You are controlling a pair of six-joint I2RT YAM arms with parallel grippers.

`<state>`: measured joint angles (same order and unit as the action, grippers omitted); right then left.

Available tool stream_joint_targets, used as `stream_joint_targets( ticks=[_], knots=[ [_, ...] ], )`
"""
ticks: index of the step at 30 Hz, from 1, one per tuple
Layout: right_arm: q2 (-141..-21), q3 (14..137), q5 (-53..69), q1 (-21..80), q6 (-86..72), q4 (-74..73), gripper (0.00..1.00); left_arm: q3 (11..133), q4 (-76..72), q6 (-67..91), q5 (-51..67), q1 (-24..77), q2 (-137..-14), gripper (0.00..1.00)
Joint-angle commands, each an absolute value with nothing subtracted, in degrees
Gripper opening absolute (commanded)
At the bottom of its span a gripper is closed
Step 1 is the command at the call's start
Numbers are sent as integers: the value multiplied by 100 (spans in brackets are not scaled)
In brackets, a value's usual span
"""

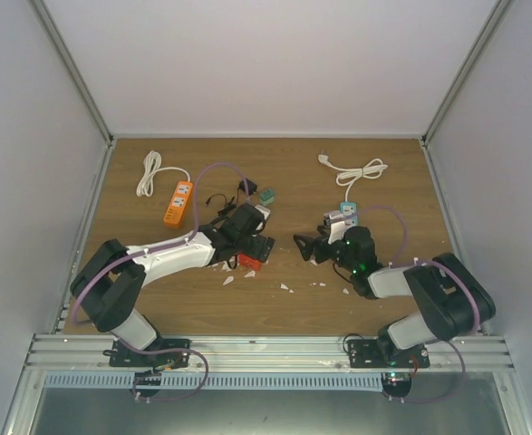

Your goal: Insert the plug

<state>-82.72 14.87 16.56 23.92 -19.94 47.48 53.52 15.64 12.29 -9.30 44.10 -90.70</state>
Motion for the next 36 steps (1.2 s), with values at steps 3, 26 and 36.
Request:
stream_joint_targets(
  ticks=[3, 26, 36],
  knots=[
    [-9193, 2418, 1655, 2446, -1803, 4691, 100, 5012, 796, 1379, -688, 4079, -8108, 99],
    [-11978, 6516, 986, 3004, -602, 2168, 83, 4001, -356, 1433, 352, 2605, -7425, 99],
    [-12394, 7266, 701, 3114, -473, 1535, 76, 3947, -360, 1424, 315, 2581, -7348, 99]
  ],
)
